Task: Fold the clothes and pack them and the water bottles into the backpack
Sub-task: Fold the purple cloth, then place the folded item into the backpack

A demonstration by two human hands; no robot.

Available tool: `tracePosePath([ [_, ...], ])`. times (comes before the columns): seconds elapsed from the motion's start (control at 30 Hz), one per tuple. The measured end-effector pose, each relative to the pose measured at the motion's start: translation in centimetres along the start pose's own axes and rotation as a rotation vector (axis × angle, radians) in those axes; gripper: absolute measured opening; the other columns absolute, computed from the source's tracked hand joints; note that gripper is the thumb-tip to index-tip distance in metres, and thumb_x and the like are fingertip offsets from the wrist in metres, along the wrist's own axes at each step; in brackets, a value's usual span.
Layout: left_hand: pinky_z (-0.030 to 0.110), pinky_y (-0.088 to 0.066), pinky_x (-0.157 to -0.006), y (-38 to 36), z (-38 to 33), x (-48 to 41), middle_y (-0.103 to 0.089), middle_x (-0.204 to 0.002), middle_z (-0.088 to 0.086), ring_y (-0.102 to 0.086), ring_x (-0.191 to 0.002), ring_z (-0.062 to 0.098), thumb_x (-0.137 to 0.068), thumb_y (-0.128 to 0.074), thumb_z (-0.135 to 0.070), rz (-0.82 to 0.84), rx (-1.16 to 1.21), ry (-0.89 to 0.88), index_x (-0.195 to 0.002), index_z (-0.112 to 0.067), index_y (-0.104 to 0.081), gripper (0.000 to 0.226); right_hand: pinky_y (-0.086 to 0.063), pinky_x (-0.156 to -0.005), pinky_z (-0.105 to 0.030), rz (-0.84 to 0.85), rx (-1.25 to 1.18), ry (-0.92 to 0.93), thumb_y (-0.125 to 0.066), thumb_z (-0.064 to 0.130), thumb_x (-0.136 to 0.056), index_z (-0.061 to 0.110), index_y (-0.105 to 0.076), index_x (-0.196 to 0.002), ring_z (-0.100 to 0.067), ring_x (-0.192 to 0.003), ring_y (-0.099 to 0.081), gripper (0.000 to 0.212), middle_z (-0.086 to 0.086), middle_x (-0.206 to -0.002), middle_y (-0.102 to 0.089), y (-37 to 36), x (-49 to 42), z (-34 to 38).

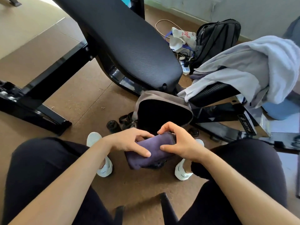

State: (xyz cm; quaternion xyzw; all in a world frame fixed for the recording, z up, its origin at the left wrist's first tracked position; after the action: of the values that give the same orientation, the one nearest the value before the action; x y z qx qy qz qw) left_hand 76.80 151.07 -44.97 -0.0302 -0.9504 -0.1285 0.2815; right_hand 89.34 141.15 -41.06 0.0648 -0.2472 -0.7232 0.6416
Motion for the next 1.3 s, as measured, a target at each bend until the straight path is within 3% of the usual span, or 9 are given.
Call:
tracePosePath([
  [0.1, 0.036, -0.055, -0.099, -1.0, 0.2, -1.4, -0.074, -0.111, -0.009, -0.070, -0.103, 0.008, -0.089, -0.073, -0.053, -0.019, -0.013, -0.009, -0.121, -0.029, -0.069, 0.040, -0.050, -0.090, -0.023, 0.050, 0.085, 0.022, -0.082, 0.021, -0.078, 0.026, -0.057, -0.111, -0.007, -0.105, -0.060, 0.041, 0.012, -0.109, -0.060, 0.0, -1.0, -0.5],
  [0.23, 0.027, -0.052, -0.080, 0.2, 1.2, -3.2, -0.071, -0.095, -0.004, -0.068, -0.088, 0.013, -0.091, -0.073, -0.045, -0.222, -0.009, -0.014, -0.103, -0.021, -0.069, 0.026, -0.050, -0.081, -0.016, 0.098, 0.153, -0.097, -0.079, 0.034, -0.087, 0.027, -0.063, -0.117, 0.002, -0.093, -0.061, 0.035, 0.012, -0.111, -0.065, 2.4, -4.3, -3.4],
  [0.33, 0.037, -0.051, -0.074, 1.6, 3.2, -4.0, -0.068, -0.087, -0.003, -0.064, -0.081, 0.015, -0.086, -0.073, -0.050, -0.397, -0.038, 0.050, -0.094, -0.021, -0.064, 0.031, -0.054, -0.085, -0.031, 0.092, 0.232, -0.290, -0.068, 0.038, -0.095, 0.022, -0.068, -0.118, -0.002, -0.082, -0.063, 0.028, 0.002, -0.105, -0.070, 5.2, -7.3, -8.5],
  [0.43, 0.030, -0.042, -0.065, 2.9, 4.6, -4.9, -0.063, -0.083, -0.010, -0.059, -0.076, 0.007, -0.086, -0.075, -0.043, -0.477, -0.095, 0.103, -0.089, -0.027, -0.058, 0.023, -0.059, -0.090, -0.041, 0.049, 0.131, -0.518, -0.064, 0.041, -0.097, 0.024, -0.055, -0.139, -0.019, -0.089, -0.065, 0.046, -0.004, -0.113, -0.066, 6.7, -9.1, -12.2],
  [0.57, 0.035, -0.053, -0.075, 4.4, 6.1, -8.0, -0.066, -0.099, -0.013, -0.064, -0.088, 0.009, -0.087, -0.073, -0.043, -0.501, -0.157, 0.190, -0.111, -0.035, -0.057, 0.030, -0.057, -0.093, -0.040, -0.208, -0.241, -0.561, -0.065, 0.026, -0.097, 0.034, -0.044, -0.142, -0.025, -0.093, -0.066, 0.051, -0.015, -0.112, -0.063, 7.9, -11.6, -12.5],
  [0.73, 0.040, -0.055, -0.080, 4.2, 7.2, -15.0, -0.068, -0.120, -0.004, -0.066, -0.106, 0.025, -0.091, -0.068, -0.041, -0.525, -0.353, 0.227, -0.136, -0.030, -0.050, 0.050, -0.049, -0.107, -0.045, -0.293, -0.560, -0.628, -0.057, 0.015, -0.100, 0.030, -0.032, -0.156, -0.027, -0.124, -0.057, 0.063, -0.001, -0.130, -0.056, 8.6, -13.0, -14.3],
  [1.03, 0.046, -0.045, -0.082, 3.3, 10.1, -26.0, -0.068, -0.102, 0.007, -0.062, -0.093, 0.034, -0.076, -0.074, -0.019, -0.638, -1.133, 0.116, -0.128, -0.020, -0.061, 0.053, -0.046, -0.106, -0.046, -0.342, -0.961, -0.561, -0.044, 0.006, -0.103, 0.018, -0.033, -0.158, -0.024, -0.136, -0.051, 0.057, -0.001, -0.152, -0.046, 10.8, -14.0, -15.0],
  [1.17, 0.050, -0.040, -0.103, 3.0, 15.6, -28.3, -0.058, -0.135, 0.008, -0.054, -0.123, 0.033, -0.083, -0.071, -0.025, -0.485, -0.999, 0.368, -0.146, -0.020, -0.046, 0.067, -0.047, -0.107, -0.046, -0.320, -1.071, -0.504, -0.042, 0.007, -0.105, 0.018, -0.032, -0.158, -0.022, -0.137, -0.051, 0.055, 0.001, -0.149, -0.049, 11.1, -14.1, -14.4],
  [1.3, 0.048, -0.029, -0.116, 0.1, 20.7, -29.8, -0.039, -0.159, 0.011, -0.037, -0.144, 0.035, -0.099, -0.046, -0.041, -0.245, -0.669, 0.512, -0.158, -0.020, -0.027, 0.065, -0.045, -0.111, -0.047, -0.310, -1.064, -0.475, -0.041, 0.009, -0.107, 0.019, -0.030, -0.159, -0.020, -0.139, -0.050, 0.054, 0.005, -0.149, -0.049, 11.2, -14.2, -14.0],
])
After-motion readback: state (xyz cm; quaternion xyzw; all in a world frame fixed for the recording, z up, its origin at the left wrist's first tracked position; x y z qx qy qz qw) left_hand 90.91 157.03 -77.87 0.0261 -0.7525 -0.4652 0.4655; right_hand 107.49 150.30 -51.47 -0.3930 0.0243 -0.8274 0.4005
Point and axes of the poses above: each hand's wrist, its own x-axis away from the middle knuckle, its own y-axis out of the back of the hand, z = x × y, the point moved 8 cm from there along -x, towards the middle knuckle
